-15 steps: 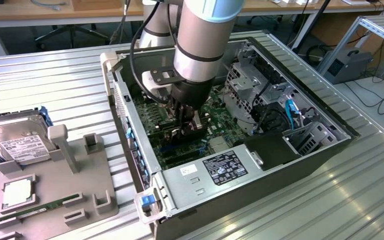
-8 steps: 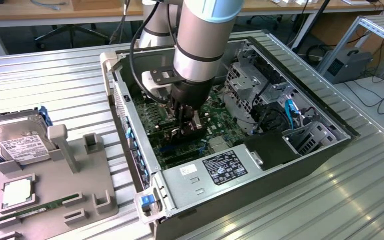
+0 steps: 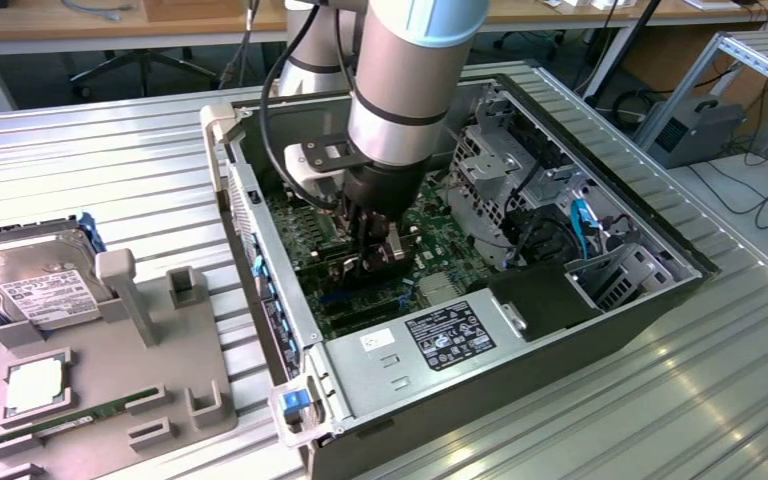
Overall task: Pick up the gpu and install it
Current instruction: 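Insert the gpu into the slot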
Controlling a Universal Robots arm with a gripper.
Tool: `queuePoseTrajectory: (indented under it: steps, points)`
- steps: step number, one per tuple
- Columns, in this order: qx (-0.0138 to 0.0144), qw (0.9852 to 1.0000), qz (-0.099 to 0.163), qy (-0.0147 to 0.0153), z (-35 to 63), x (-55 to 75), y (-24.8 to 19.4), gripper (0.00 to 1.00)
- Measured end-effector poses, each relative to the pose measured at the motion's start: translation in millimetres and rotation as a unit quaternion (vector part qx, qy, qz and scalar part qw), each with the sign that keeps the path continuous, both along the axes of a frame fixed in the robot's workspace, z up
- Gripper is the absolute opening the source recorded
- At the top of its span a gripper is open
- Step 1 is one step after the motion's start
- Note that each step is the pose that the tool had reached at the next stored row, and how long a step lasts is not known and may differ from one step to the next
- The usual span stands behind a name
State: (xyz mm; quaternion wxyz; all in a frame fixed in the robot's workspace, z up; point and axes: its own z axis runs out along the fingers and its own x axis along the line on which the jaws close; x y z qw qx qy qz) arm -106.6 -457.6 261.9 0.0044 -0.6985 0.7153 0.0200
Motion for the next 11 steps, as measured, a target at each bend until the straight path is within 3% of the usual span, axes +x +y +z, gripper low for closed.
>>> queuePoseTrajectory:
  steps: [11]
  points:
    - [0.0000, 1.0000, 0.000, 0.0000, 0.0, 0.0, 0.0, 0.26]
